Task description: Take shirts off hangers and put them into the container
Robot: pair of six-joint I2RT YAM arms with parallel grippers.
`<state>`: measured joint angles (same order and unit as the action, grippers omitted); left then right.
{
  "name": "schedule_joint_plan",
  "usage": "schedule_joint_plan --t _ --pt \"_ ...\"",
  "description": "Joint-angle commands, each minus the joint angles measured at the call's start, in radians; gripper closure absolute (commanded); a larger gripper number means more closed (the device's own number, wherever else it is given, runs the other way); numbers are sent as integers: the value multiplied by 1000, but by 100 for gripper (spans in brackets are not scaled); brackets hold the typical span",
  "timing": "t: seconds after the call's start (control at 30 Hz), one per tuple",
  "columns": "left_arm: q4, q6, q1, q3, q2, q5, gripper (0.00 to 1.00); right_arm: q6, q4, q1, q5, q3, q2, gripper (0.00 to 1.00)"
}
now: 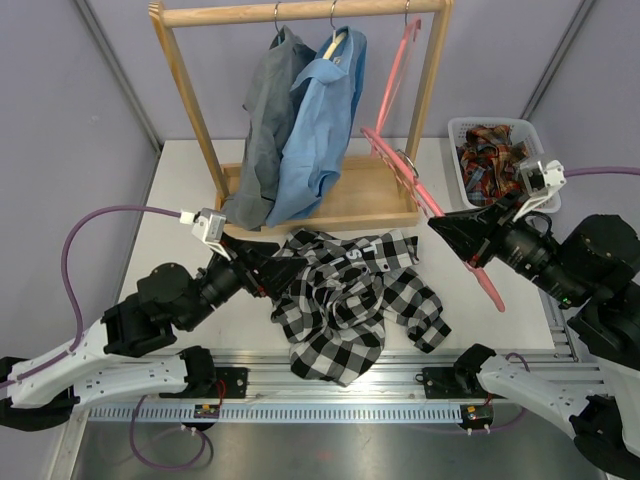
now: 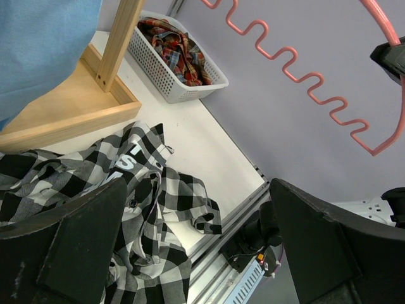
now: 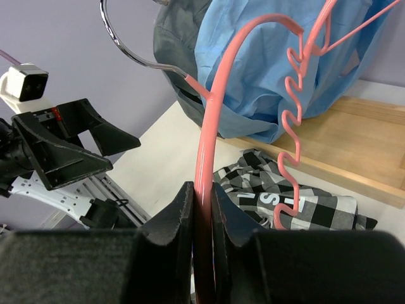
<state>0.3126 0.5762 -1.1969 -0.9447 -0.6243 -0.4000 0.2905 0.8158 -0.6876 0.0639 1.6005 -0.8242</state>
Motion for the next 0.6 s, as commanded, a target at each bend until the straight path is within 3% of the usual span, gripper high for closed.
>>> schedule_joint_plan --t 0.0,0.2,0.57 --pt "-32 8 -4 -9 0 -5 1 -21 -121 -7 4 3 33 100" --pt "-32 10 -4 -8 0 -5 1 -22 -122 -7 82 19 56 100" --pt "-30 16 -4 3 12 -11 1 -11 -130 -7 54 30 77 100"
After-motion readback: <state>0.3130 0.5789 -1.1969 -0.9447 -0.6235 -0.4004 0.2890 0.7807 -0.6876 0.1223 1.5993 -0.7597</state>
